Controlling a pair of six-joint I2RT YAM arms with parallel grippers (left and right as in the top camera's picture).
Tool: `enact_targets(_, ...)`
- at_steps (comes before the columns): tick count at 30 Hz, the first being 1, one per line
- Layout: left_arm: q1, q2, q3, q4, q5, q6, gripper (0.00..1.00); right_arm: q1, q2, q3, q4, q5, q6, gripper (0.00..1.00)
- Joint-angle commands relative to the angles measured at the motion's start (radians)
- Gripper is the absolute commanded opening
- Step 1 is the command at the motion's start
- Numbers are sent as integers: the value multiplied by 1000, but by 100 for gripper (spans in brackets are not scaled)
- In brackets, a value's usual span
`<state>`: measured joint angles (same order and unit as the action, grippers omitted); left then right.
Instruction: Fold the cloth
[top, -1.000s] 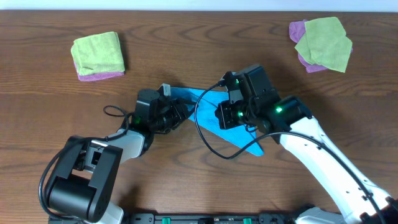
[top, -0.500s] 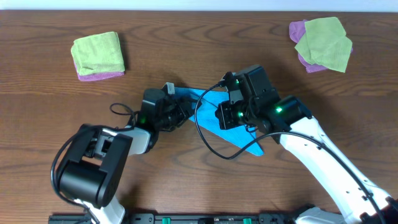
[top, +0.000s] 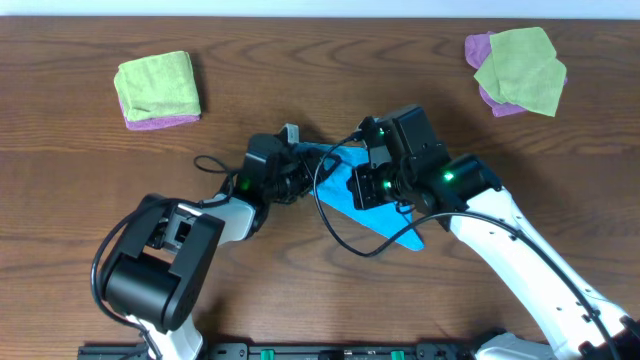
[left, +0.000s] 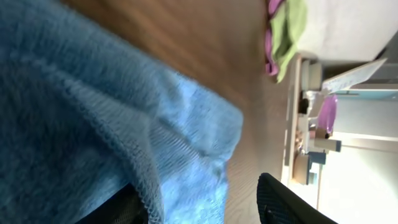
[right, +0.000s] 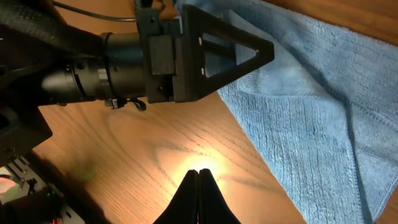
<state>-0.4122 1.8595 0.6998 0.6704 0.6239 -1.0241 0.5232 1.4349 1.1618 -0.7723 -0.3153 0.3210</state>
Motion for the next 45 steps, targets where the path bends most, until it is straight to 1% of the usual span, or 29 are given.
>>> enact_targets(1, -3, 25, 12, -21, -6, 16, 56, 7, -19, 3, -16, -3, -4, 2)
enact_targets(5, -2, 26, 12, -33, -15, 37, 55, 8, -20, 3, -33, -3, -4, 1)
enact_targets(10, -3, 26, 12, -92, -47, 53, 54, 8, -37, 3, -38, -3, -4, 1)
enact_targets(12, -8, 27, 12, -93, -59, 52, 47, 8, -51, 3, -41, -4, -4, 2)
enact_targets(14, -12, 27, 12, -90, -66, 51, 38, 8, -68, 3, -48, -3, -4, 1)
enact_targets(19, -40, 27, 12, -90, -101, 51, 34, 8, -100, 3, -89, -2, -4, 2)
enact_targets(21, -53, 28, 12, -90, -105, 51, 24, 8, -103, 3, -117, 1, -4, 1)
enact_targets(22, -60, 28, 12, -90, -108, 52, 13, 8, -103, 3, -134, 1, -3, 2)
enact_targets(23, -63, 28, 12, -90, -107, 52, 6, 8, -103, 3, -150, 1, -4, 2)
enact_targets(26, -59, 29, 12, -90, -106, 59, 6, 8, -103, 2, -206, 31, -4, 2)
enact_targets(28, -36, 28, 12, -90, -62, 87, 6, 8, -108, 2, -248, 64, -4, 2)
enact_targets(31, 26, 27, 12, -90, 80, 142, 6, 8, -126, -1, -296, 104, 0, 2)
enact_targets(35, 99, 16, 12, -90, 234, 149, 6, 8, -158, -34, -326, 135, 42, 1)
enact_targets(39, 154, -20, 12, -92, 354, 145, 6, 7, -219, -139, -305, 140, 93, 2)
enact_targets(41, 169, -47, 12, -118, 399, 134, 6, 7, -259, -201, -281, 144, 125, 2)
enact_targets(43, 178, -77, 12, -198, 431, 136, 6, 7, -289, -237, -267, 148, 155, 1)
enact_targets(45, 183, -106, 12, -295, 459, 176, 6, 7, -309, -253, -270, 166, 186, 2)
